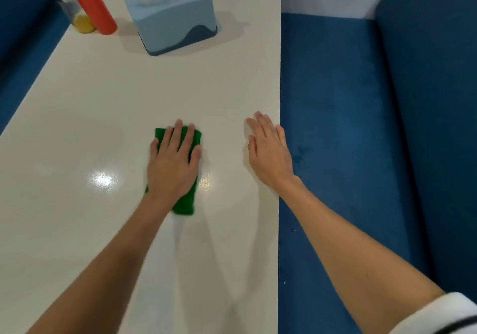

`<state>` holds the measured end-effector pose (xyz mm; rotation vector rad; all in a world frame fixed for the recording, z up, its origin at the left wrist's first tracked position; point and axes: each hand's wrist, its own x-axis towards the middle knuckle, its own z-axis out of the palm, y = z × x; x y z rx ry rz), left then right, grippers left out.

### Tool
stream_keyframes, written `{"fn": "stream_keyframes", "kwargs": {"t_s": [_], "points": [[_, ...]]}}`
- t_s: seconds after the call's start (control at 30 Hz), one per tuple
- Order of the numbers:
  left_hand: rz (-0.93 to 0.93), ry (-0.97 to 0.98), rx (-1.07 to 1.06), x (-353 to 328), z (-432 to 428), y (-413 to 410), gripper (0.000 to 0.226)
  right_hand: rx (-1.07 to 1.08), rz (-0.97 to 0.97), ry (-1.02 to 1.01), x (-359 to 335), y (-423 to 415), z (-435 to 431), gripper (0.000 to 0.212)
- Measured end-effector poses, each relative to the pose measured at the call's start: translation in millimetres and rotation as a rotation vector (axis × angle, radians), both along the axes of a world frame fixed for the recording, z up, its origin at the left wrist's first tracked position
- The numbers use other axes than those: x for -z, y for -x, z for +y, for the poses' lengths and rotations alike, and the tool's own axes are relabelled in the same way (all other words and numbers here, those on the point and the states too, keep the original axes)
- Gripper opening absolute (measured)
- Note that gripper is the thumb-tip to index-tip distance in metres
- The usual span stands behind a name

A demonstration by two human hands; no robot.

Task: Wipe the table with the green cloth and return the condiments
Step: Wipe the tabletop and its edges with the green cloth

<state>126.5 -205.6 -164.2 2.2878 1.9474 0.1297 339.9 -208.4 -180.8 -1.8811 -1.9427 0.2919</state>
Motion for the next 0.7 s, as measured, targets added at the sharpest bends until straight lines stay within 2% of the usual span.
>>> {"fn": "stream_keyframes", "kwargs": {"t_s": [0.07,0.13,0.27,0.33,0.37,0.43,0.47,0.57,0.7], "points": [[0.003,0.004,-0.140,2,15,-31,0.057,-0.004,0.000,-0.002,1,1,0,0.044],[-0.007,0.000,-0.186,4,15,-58,0.055,-0.006,0.010,0.001,1,0,0,0.044],[-0.077,0.002,0.010,1,-19,-77,0.057,-0.025,0.024,0.049,-3,-3,-1,0.046],[-0.218,0.051,0.124,-2,-34,-69,0.056,-0.017,0.076,0.120,-11,-1,0,0.048],[-0.353,0.094,0.152,-9,-38,-63,0.054,0.016,0.137,0.150,-18,4,0,0.050],[-0.637,0.111,0.109,-23,-42,-44,0.049,0.098,0.217,0.159,-33,22,-5,0.054],[-0.692,0.064,0.049,-29,-43,-32,0.048,0.115,0.188,0.146,-37,37,-13,0.055],[-0.570,-0.029,-0.093,-28,-43,5,0.051,0.045,0.000,0.048,-32,93,-53,0.058],[-0.314,0.031,-0.161,-10,-52,42,0.061,0.017,-0.088,0.115,-8,121,-48,0.058]]}}
